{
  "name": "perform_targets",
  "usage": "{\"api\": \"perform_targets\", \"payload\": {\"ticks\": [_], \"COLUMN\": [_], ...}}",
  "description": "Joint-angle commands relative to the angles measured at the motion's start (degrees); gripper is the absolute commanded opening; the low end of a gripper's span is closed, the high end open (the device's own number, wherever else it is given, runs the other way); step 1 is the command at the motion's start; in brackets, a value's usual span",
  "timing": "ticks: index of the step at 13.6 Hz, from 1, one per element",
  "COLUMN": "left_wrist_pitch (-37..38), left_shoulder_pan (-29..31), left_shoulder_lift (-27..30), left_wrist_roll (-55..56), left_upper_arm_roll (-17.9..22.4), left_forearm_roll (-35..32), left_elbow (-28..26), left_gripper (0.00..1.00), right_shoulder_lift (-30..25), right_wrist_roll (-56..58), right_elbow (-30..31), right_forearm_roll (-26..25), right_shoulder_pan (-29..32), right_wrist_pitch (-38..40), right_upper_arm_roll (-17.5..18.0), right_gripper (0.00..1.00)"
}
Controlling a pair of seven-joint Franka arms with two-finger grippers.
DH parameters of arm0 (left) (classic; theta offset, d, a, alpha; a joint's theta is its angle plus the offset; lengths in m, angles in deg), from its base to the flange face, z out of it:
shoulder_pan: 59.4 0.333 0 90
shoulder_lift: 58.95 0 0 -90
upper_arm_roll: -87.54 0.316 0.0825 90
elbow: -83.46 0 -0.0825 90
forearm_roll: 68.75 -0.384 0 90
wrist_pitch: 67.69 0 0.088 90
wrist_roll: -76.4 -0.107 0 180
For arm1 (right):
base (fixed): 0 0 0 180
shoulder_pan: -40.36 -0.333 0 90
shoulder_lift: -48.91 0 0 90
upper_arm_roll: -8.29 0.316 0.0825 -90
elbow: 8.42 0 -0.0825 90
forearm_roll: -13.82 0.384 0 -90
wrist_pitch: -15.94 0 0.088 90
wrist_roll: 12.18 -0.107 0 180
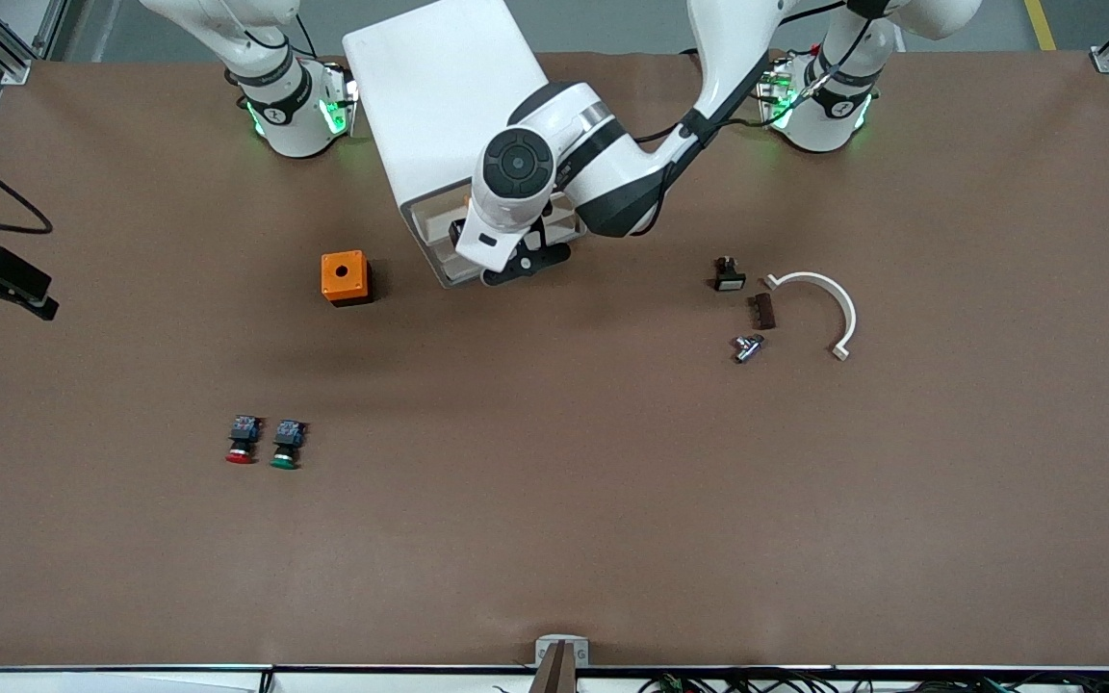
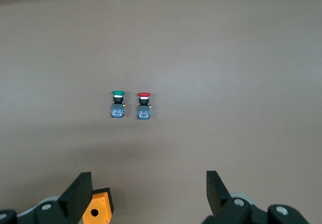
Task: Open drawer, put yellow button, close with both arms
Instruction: 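Push the drawer closed into the cabinet with the left gripper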
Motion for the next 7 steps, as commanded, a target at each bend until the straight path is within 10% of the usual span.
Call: {"api": "perform_targets", "payload": {"ticks": [1,7], "left_wrist_pitch": [-0.4,-0.4], "left_shoulder_pan": [-1.1,-1.5], "left_shoulder_lift": [0.1,-0.4], "left_wrist_roll": [-0.1,-0.1], "left_upper_arm_roll": [0.4,0.4], "left_forearm_roll": [3.1,7.2], "left_elbow": [-0.7,-0.8], "left_gripper": [0.99,0.99], "right_shoulder_lift": [-0.6,-0.3], "right_wrist_roll": [0.0,0.1], "right_elbow": [0.4,0.5], "right_forearm_roll": [-1.0,-1.0], "right_shoulder_pan": [0.8,0.8], "right_wrist_pitch": [-0.2,-1.0], "right_upper_arm_roll": [0.7,0.7], "right_gripper": [1.0,1.0]}}
